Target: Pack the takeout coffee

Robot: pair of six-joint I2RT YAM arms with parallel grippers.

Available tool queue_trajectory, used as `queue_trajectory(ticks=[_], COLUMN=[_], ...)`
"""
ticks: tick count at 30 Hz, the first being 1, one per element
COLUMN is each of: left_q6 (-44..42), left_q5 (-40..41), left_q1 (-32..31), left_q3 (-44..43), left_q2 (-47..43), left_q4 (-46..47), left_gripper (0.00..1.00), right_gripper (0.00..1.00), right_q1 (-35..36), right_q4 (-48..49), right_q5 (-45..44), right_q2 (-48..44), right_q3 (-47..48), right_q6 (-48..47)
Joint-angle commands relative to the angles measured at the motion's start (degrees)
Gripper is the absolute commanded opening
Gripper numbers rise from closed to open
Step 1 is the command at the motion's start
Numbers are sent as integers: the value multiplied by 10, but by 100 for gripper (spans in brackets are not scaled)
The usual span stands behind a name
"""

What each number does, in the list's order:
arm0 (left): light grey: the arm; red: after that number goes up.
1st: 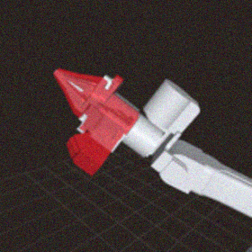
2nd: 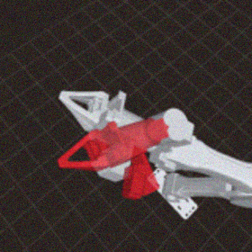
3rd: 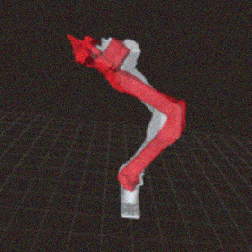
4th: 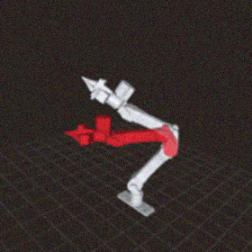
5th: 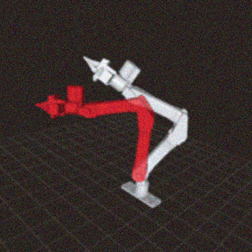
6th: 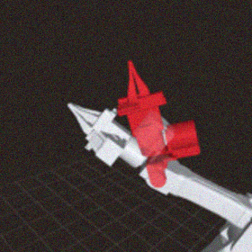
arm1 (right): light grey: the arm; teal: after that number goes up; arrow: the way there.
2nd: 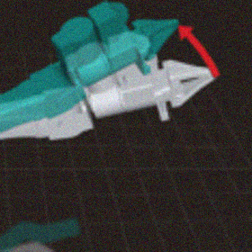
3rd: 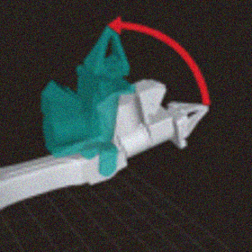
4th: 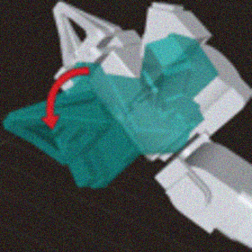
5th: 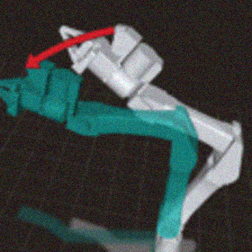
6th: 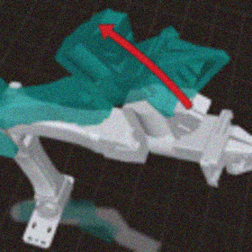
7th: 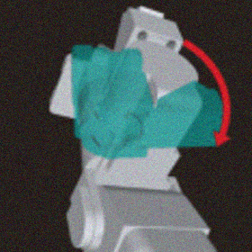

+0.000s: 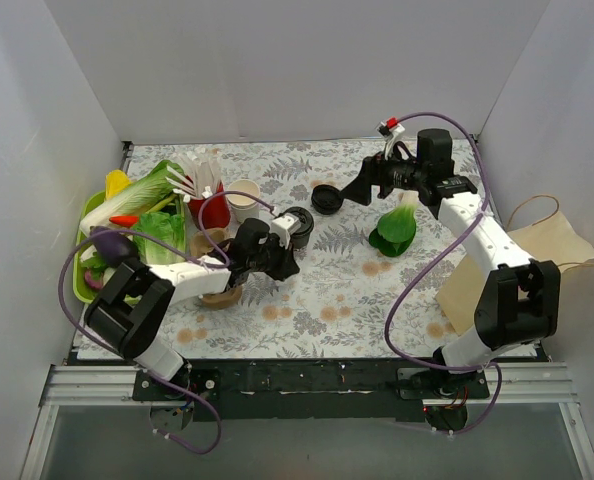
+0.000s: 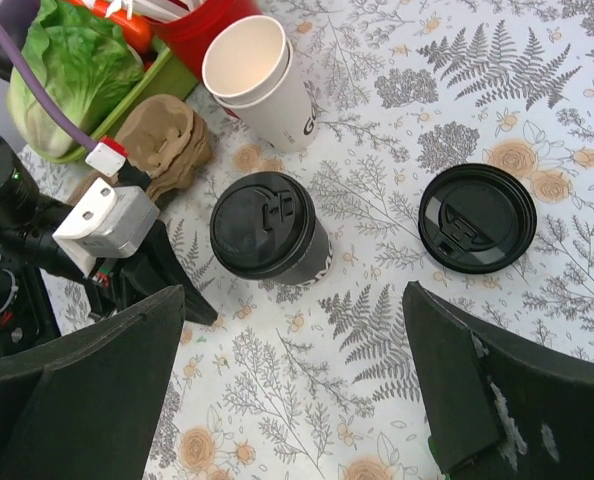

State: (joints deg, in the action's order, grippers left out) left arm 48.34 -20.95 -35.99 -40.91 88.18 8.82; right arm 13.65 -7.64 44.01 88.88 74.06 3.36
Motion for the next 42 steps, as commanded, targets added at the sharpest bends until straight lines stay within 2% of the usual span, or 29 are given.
queue_trajectory(ticks=[1,6,18,30,33,37,42], left_q6=[-89,-133,-128,-62,-44,-44,-94], left_q5=[42,63,116,155,124,60,65], left_q1=[-6,-6,-3,31,43,38,-10], left_q3=[-9,-36,-103,-176,-176,-124,-119], left_q2=[26,71,142,212,196,138,131], left_q4=[78,95,116,96,74,88,75], left_gripper=[0,0,0,0,0,0,0], right_gripper=[97,97,97,97,97,97,96], right_q1=[-8,-18,-32,-44,-47,-51,-61], right_q4=[-8,2,16,31,32,29,38], right_q5=[-8,-5,2,6,9,13,20], right_q2=[-34,-40,-18,8,12,16,21], right_q3=[-20,-37,-30,-23,-19,-16,-16], right_q6=[-23,-20,-4,10,15,15,22])
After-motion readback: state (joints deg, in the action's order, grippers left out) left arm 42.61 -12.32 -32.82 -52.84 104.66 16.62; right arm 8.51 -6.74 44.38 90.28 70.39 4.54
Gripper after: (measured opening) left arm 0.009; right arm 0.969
